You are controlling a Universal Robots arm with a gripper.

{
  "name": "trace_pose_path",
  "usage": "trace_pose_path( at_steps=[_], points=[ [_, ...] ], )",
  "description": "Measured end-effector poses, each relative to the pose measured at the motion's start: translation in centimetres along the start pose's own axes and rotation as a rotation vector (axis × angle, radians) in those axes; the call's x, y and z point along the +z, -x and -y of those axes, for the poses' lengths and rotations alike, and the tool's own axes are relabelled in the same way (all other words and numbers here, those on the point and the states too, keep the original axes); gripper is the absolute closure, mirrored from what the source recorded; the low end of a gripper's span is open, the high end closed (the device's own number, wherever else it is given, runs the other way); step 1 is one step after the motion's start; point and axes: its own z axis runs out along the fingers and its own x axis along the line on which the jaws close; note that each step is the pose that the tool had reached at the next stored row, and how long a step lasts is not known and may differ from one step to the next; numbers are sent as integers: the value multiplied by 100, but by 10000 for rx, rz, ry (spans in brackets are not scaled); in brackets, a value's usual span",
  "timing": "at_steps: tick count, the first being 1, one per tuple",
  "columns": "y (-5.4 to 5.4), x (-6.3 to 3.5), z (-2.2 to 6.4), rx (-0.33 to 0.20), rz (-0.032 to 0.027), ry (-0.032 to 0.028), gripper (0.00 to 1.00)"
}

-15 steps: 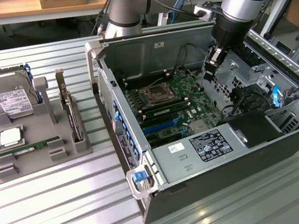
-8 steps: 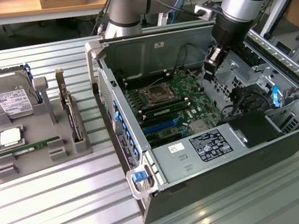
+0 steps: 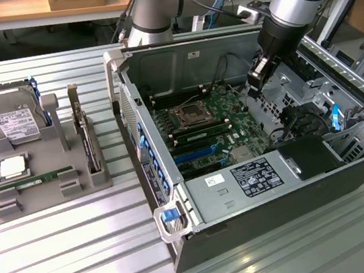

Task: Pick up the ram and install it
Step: 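Press down the ram until it locks into place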

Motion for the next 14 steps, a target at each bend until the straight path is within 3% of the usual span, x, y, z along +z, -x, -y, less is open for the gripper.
trace_pose_path(
  at_steps=[14],
  points=[
    [0, 0, 0, 925, 45, 5, 89]
  ],
)
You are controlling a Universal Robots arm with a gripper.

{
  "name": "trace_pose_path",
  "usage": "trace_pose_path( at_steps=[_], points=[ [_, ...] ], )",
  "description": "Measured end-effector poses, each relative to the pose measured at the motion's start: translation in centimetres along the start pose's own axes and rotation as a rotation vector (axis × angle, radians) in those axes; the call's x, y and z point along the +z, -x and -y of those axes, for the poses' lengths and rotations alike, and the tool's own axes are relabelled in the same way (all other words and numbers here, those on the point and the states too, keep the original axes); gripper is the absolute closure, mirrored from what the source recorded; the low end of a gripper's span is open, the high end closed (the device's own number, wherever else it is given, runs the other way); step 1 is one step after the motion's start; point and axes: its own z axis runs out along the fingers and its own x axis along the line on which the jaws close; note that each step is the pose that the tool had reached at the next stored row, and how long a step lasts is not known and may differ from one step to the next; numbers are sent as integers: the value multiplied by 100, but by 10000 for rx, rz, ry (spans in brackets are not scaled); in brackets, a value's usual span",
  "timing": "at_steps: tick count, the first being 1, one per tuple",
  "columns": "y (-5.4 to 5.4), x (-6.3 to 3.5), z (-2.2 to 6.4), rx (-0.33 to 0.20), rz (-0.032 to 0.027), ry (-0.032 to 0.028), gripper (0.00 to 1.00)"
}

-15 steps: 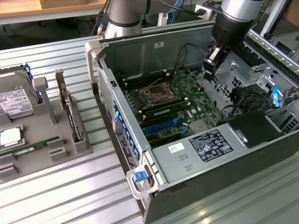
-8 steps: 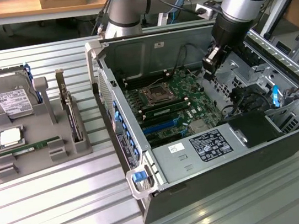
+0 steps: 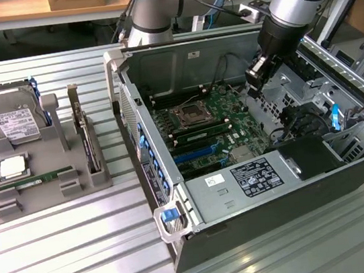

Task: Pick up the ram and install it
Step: 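Press down the ram until it locks into place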

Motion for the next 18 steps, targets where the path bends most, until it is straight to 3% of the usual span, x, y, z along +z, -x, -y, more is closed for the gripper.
trace_pose_path(
  at_steps=[11, 18],
  points=[
    [0, 0, 0, 612, 30, 4, 89],
    [0, 0, 0, 1339, 65, 8, 89]
  ],
)
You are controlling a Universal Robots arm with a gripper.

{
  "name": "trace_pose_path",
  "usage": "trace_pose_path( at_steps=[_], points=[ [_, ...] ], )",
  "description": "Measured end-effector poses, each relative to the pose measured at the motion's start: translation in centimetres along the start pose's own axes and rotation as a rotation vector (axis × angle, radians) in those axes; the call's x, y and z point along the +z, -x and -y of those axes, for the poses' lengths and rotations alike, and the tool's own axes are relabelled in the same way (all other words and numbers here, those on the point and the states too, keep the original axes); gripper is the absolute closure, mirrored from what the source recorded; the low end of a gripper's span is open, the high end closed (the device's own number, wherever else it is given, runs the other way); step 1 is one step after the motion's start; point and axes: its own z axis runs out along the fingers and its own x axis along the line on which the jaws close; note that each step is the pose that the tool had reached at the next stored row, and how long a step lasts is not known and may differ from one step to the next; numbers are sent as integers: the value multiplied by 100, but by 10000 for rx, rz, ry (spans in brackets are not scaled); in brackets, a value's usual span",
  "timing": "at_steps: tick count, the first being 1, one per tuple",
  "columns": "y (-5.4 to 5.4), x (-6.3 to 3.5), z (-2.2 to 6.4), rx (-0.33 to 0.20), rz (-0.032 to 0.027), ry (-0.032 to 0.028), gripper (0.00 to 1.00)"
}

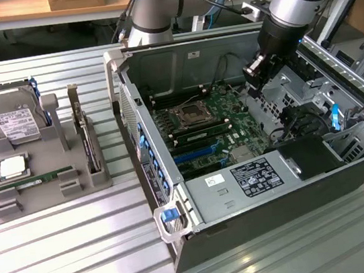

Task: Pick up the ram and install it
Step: 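Press down the ram until it locks into place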

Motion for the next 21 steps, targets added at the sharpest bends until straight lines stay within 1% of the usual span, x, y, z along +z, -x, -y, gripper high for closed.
trace_pose_path(
  at_steps=[1, 4, 7, 9, 13, 17, 21],
  points=[
    [0, 0, 0, 74, 3, 0, 89],
    [0, 0, 0, 635, 31, 4, 89],
    [0, -1, 0, 936, 45, 4, 89],
    [0, 0, 0, 1302, 63, 8, 89],
    [0, 0, 0, 1646, 80, 10, 89],
    [0, 0, 0, 2169, 105, 12, 89],
    [0, 0, 0, 2874, 139, 17, 89]
  ],
)
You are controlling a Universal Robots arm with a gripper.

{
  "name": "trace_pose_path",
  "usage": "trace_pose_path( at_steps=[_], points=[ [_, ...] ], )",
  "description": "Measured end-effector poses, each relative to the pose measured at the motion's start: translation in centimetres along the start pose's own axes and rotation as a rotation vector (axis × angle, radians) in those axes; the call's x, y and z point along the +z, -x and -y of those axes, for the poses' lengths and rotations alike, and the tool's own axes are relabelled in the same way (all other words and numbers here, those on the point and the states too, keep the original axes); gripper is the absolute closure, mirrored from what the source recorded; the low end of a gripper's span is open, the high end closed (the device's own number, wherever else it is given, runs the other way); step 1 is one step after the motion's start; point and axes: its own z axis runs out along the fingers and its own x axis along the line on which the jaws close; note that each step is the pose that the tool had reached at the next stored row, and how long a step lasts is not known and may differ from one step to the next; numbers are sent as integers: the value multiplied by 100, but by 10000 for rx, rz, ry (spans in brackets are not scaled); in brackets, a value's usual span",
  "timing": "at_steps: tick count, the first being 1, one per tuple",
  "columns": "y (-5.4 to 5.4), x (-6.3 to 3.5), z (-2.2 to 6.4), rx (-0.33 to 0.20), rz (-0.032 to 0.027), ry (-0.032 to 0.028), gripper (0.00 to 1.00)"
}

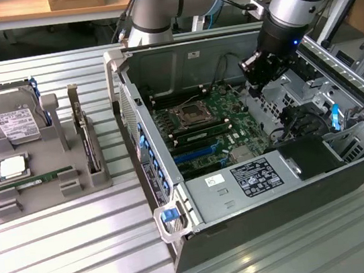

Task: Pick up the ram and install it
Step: 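Press down the ram until it locks into place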

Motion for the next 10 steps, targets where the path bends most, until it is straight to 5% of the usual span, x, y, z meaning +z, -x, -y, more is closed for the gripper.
trace_pose_path(
  at_steps=[4, 10],
  points=[
    [0, 0, 0, 733, 35, 3, 89],
    [0, 0, 0, 755, 37, 5, 89]
  ],
)
